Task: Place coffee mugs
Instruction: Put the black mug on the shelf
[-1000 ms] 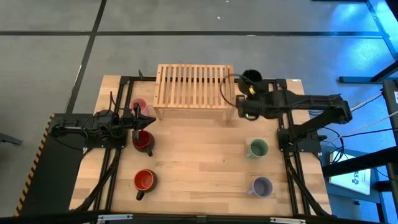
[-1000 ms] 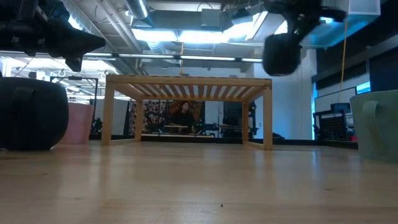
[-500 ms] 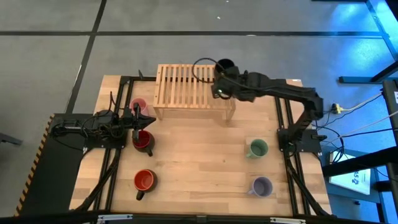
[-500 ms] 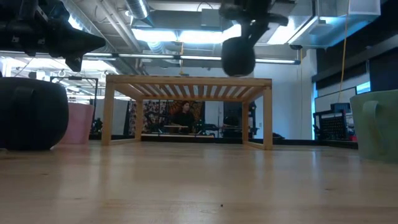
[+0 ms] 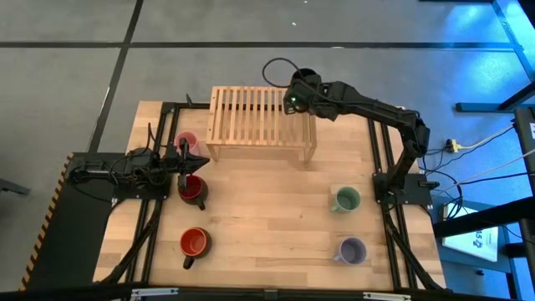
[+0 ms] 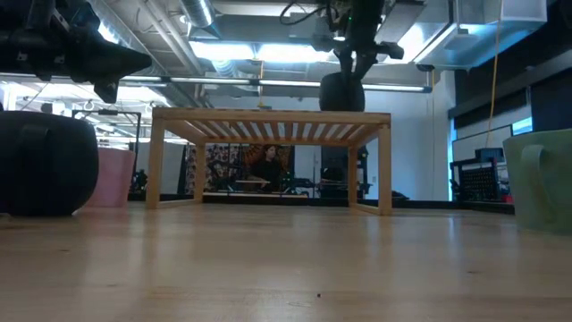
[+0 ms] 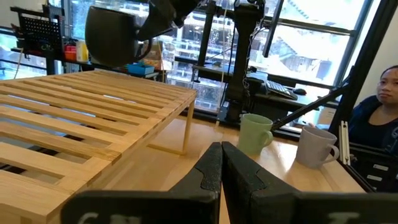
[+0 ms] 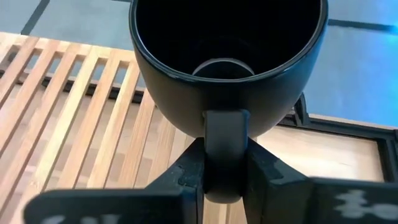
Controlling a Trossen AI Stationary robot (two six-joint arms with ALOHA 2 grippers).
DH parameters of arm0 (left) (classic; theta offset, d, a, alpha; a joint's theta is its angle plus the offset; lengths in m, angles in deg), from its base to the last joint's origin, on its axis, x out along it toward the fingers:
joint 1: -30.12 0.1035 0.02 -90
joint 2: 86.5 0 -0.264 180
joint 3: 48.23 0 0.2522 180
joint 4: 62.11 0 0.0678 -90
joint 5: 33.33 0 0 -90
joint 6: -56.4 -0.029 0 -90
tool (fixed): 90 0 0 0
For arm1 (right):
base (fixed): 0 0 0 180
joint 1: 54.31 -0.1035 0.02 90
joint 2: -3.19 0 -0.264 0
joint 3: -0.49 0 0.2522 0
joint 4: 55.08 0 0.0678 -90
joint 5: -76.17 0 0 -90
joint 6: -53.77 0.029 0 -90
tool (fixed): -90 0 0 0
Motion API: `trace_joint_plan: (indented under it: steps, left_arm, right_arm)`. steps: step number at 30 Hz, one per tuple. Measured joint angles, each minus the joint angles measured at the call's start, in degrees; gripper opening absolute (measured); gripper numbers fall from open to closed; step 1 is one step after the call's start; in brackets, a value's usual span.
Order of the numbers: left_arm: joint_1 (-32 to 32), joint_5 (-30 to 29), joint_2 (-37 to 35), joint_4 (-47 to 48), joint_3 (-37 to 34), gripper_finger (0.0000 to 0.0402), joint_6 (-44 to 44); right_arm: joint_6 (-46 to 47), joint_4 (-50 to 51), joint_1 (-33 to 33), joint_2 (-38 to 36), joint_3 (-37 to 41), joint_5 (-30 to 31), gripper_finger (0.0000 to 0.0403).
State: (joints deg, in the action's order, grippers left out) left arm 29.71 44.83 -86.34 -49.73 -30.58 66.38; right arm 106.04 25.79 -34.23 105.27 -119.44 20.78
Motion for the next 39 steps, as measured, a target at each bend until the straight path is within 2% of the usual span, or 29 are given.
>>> trace_joint_plan:
  steps: [8,34,39]
  left_arm:
    - [0.02,-0.79,0.0,0.01,0.0,0.0,0.06]
    - [0.02,-1.04,0.0,-3.24,0.0,0.0,0.13]
    - [0.0,-1.03,-0.02,-3.24,0.0,0.0,0.13]
  right_arm:
    - [0.59,-0.48,0.34,0.39,0.04,-4.72,0.0053]
    - [4.76,-2.97,0.19,2.12,0.07,-3.79,0.0068]
    - [4.55,-3.09,0.13,2.12,0.0,-2.98,0.01]
